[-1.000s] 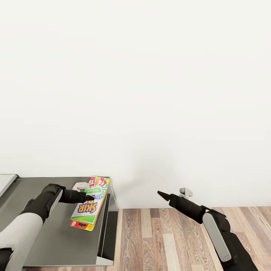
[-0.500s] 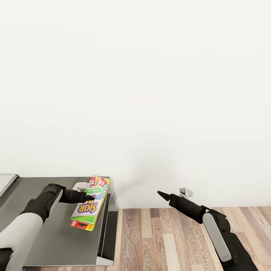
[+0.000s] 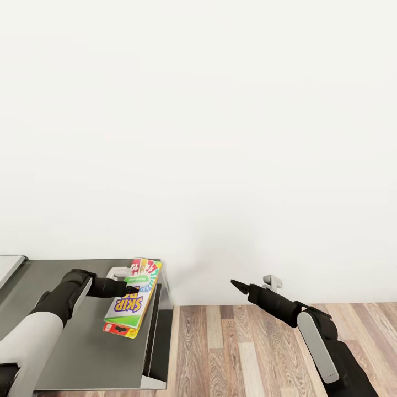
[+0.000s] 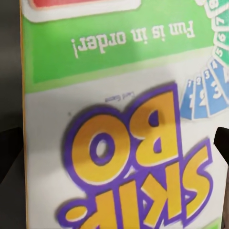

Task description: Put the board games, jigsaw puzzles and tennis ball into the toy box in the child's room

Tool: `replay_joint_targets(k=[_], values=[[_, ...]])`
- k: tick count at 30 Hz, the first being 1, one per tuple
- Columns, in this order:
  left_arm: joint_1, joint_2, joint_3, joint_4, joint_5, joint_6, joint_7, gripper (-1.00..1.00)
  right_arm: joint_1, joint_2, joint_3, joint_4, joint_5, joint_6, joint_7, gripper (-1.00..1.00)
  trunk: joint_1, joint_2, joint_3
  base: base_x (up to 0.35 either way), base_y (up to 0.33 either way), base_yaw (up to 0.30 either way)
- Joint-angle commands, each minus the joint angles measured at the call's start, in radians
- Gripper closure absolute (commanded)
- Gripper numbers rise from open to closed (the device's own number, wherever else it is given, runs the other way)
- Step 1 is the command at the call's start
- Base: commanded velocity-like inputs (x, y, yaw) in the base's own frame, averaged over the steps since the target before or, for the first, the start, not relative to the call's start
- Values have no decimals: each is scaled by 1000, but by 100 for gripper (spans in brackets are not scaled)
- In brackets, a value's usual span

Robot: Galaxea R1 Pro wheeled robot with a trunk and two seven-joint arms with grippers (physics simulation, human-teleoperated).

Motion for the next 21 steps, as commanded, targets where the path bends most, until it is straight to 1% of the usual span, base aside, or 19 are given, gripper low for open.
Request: replay_joint_targets(k=[1,5,11,21], values=[[-1,0,3,-1,-10,1,-9,-100,-1,0,-2,-1,-1,6,3,-100,1,-2,-2,0,0,0],[-1,0,3,-1,-10,-1,-12,-100,-1,0,-2,-1,-1,6,3,-100,1,-2,-2,0,0,0],[-1,0,2,-1,-12,-4,-55,-100,-1,0,-2,-1,-1,6,3,-100,1,-2,-2,0,0,0],[-1,-2,1,-1,-14,-4,-62,-100,-1,0,-2,-1,-1,6,3,-100,1,-2,-2,0,0,0]])
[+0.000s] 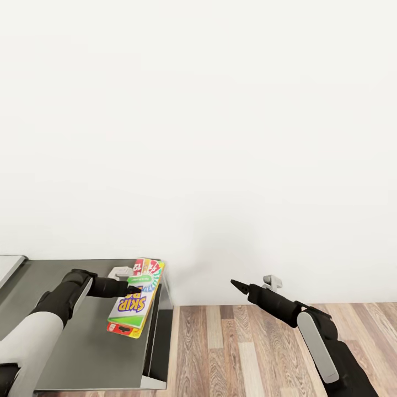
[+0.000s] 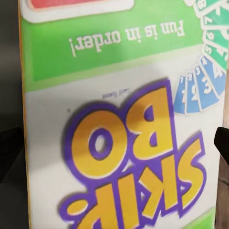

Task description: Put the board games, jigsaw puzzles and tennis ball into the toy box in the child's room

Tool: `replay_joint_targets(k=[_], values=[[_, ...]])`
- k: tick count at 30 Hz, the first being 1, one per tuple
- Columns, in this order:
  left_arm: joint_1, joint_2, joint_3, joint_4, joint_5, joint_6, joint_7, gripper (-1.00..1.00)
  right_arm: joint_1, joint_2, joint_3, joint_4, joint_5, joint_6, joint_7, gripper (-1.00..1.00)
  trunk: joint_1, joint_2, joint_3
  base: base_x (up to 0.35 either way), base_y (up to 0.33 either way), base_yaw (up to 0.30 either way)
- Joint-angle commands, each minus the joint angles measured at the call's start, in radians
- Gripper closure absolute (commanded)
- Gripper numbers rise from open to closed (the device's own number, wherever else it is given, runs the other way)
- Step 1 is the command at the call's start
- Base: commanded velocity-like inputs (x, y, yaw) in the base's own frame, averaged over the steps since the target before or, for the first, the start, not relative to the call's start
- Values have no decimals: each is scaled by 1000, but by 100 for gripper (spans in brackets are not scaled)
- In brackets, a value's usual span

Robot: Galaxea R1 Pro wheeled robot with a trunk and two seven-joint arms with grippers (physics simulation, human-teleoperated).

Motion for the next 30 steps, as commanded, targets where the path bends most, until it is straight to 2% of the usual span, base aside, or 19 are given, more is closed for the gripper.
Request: replay_joint_targets(k=[1,8,14,23,26,30], values=[[-1,0,3,-1,-10,4,-8,-100,-1,0,-2,-1,-1,6,3,-100,1,-2,-2,0,0,0],[-1,10,4,-1,-11,5,2,-100,-1,1,-2,0,-1,6,3,-100,1,-2,-2,0,0,0],[-1,42,15,-7,-9,8,3,-100,-1,3,-1,2,-1,6,2,-100,1,-2,-2,0,0,0],[-1,53,22,-50,0,21,-10,-100,-1,3,-2,3,-1,6,1,-100,1,-2,-2,0,0,0],[-1,63,38,-69,7,44,-32,-100,-1,3,-2,4,-1,6,1,-100,1,-2,-2,0,0,0],[0,75,86,-103,10,75,-108,-100,-1,3,-2,4,-1,6,1,-100,1,-2,-2,0,0,0]])
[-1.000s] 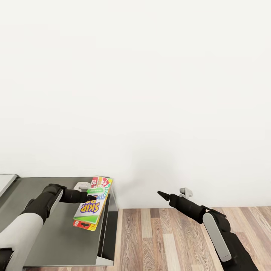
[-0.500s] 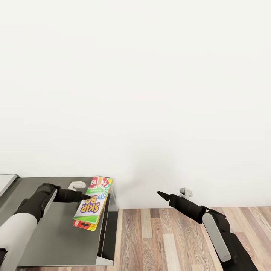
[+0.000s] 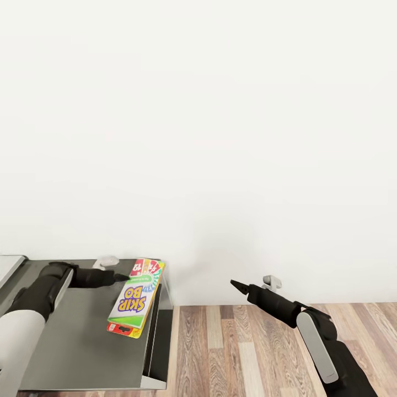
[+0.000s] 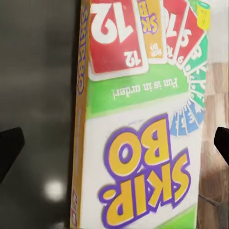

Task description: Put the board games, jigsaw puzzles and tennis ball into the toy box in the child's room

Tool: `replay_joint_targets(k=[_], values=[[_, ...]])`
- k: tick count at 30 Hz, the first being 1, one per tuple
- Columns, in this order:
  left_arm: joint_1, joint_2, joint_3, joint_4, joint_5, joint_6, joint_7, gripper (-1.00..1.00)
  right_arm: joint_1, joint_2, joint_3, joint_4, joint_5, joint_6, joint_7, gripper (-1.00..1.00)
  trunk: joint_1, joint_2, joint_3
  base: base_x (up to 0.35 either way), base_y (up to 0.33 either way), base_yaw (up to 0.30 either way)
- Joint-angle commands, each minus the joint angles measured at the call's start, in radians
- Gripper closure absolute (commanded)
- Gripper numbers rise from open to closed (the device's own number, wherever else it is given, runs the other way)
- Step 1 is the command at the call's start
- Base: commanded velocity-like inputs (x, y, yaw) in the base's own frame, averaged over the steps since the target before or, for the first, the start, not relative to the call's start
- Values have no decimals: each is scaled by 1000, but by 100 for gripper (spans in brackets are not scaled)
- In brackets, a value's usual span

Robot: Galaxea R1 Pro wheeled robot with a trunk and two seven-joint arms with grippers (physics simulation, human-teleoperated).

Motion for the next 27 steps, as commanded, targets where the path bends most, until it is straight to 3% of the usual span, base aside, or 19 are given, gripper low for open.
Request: replay_joint_targets(k=[1,4,6,8,12,17,20,27], values=[[0,9,21,-18,-11,11,-42,-100,-1,0,-1,-1,-1,6,3,-100,1,-2,-2,0,0,0],[2,29,38,-39,-10,23,-102,-100,-1,0,-1,0,-1,6,3,-100,1,-2,-2,0,0,0],[4,52,48,-52,-9,37,-176,-100,-1,0,0,0,-1,6,3,-100,1,-2,-2,0,0,0],[5,77,52,-59,-9,45,-267,-100,-1,0,0,0,-1,6,3,-100,1,-2,-2,0,0,0],[7,132,56,-67,-11,50,-515,-100,-1,1,0,0,-1,6,3,-100,1,-2,-2,0,0,0],[9,178,56,-76,-11,46,-718,-100,-1,2,1,1,-1,6,2,-100,1,-2,-2,0,0,0],[10,194,56,-94,-8,48,-718,-100,-1,3,1,3,-1,5,2,-100,1,-2,-2,0,0,0],[12,202,56,-120,8,53,-718,-100,-1,3,2,7,-1,5,1,-100,1,-2,-2,0,0,0]])
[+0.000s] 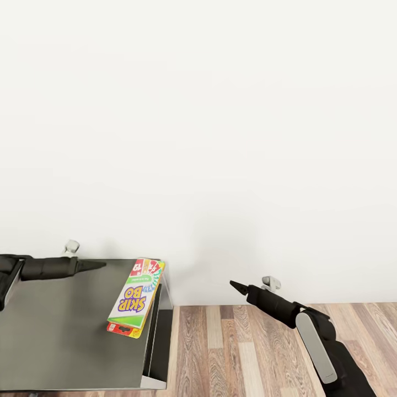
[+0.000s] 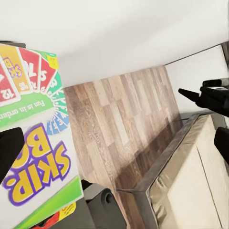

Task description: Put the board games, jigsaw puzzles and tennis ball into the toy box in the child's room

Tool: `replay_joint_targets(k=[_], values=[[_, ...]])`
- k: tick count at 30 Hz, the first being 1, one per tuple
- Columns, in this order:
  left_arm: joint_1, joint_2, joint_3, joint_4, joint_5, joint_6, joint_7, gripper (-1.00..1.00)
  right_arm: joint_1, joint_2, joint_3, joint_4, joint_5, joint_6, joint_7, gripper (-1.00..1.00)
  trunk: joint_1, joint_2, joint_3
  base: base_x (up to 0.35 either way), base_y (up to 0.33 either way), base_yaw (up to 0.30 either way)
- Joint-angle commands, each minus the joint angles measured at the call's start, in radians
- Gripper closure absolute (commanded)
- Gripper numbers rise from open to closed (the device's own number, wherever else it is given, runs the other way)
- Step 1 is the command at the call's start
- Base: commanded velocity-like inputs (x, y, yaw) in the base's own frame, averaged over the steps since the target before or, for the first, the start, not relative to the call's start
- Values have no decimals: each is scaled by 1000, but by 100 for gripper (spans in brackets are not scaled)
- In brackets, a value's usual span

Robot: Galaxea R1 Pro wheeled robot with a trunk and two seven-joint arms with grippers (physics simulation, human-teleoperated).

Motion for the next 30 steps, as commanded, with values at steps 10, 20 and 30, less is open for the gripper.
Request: replay_joint_targets(k=[10,20,30], values=[[0,0,2,-6,47,13,-8,-100,-38,54,27,18,-2,28,7,-100,1,-2,-2,0,0,0],[0,0,3,-5,53,57,-8,-100,-165,130,136,172,-2,95,143,-100,35,-65,-30,0,0,0],[0,0,3,-1,122,80,-8,-100,-180,141,141,198,-5,100,194,-100,73,-135,-61,0,0,0]])
